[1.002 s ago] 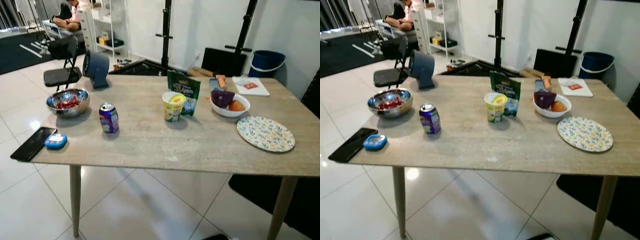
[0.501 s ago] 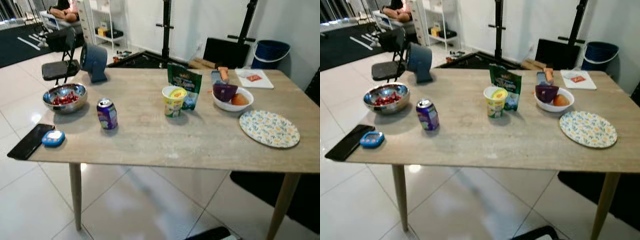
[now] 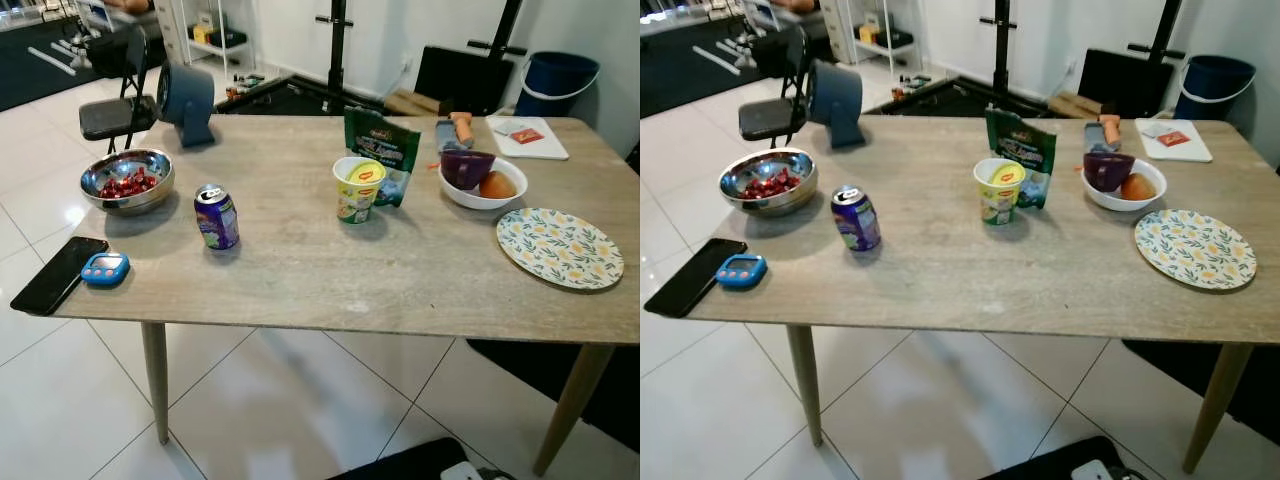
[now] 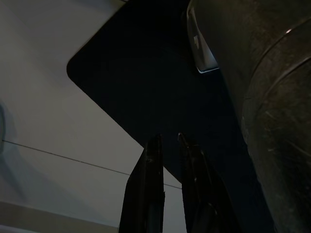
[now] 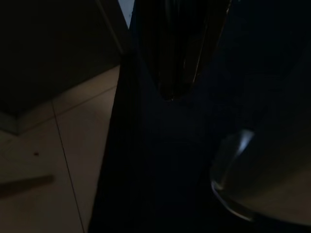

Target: Restocking fridge

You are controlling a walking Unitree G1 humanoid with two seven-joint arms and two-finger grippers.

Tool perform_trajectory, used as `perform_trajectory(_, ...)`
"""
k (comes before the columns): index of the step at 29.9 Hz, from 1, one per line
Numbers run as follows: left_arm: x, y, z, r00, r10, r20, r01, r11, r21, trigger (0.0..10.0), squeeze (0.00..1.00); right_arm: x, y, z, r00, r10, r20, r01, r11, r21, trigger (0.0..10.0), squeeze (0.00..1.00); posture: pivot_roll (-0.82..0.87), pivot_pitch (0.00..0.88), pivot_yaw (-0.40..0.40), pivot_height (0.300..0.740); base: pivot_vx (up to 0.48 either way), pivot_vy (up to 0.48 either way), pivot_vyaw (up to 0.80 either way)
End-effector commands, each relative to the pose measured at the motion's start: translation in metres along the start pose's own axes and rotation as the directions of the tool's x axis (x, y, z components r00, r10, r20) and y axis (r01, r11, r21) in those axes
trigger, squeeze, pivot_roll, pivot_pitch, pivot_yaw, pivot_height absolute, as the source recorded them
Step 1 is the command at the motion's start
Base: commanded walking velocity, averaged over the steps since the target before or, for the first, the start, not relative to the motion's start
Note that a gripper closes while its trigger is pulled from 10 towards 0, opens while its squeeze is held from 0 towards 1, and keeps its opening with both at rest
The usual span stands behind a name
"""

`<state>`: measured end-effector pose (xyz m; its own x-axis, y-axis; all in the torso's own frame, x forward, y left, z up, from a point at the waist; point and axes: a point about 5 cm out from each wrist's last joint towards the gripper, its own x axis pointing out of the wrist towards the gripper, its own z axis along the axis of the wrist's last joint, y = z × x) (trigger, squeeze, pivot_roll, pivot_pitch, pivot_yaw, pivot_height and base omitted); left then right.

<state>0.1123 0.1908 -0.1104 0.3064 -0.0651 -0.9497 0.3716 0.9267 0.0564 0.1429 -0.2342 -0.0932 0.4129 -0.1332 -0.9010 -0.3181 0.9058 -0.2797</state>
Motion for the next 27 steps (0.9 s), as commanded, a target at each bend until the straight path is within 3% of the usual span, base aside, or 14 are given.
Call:
perform_trajectory(1, 0.0, 0.006, 0.013, 0.996, 0.058, 0.071, -0.058, 0.998, 0.001, 10.0, 0.0, 0.0, 0.004, -0.005, 1.0, 0.007, -0.011, -0.007, 1.0, 0.013, 10.0, 0.0, -0.06, 0.103, -0.012, 0.74, 0.0, 0.0, 0.0)
perform_trajectory(3, 0.003, -0.009, 0.016, 0.997, 0.031, 0.068, -0.035, 0.998, 0.061, 10.0, 0.0, 0.0, 0.008, -0.005, 1.0, 0.024, -0.01, -0.024, 1.0, -0.016, 10.0, 0.0, -0.05, 0.111, -0.004, 0.74, 0.0, 0.0, 0.0)
perform_trajectory(8, 0.005, -0.017, 0.031, 0.993, 0.046, 0.108, -0.049, 0.998, 0.026, 10.0, 0.0, -0.001, 0.013, -0.008, 0.999, 0.028, -0.021, -0.028, 1.0, -0.012, 10.0, 0.0, -0.04, 0.106, 0.001, 0.74, 0.0, 0.0, 0.0)
perform_trajectory(11, 0.004, -0.015, 0.032, 0.994, 0.044, 0.102, -0.052, 0.996, 0.075, 10.0, 0.0, 0.0, 0.019, -0.008, 0.999, 0.034, -0.024, -0.034, 0.999, -0.006, 10.0, 0.0, -0.04, 0.088, 0.01, 0.74, 0.0, 0.0, 0.0)
perform_trajectory(18, 0.002, 0.001, 0.032, 0.993, 0.044, 0.108, -0.049, 0.998, 0.046, 10.0, 0.0, 0.0, 0.022, -0.004, 0.999, 0.042, -0.013, -0.042, 0.999, 0.009, 10.0, 0.0, -0.02, 0.084, 0.013, 0.74, 0.0, 0.0, 0.0)
perform_trajectory(27, 0.003, -0.008, 0.025, 0.996, 0.029, 0.089, -0.034, 0.998, 0.044, 10.0, 0.0, 0.0, 0.019, -0.004, 0.999, 0.042, -0.017, -0.042, 0.999, -0.021, 10.0, 0.0, -0.02, 0.077, 0.005, 0.74, 0.0, 0.0, 0.0)
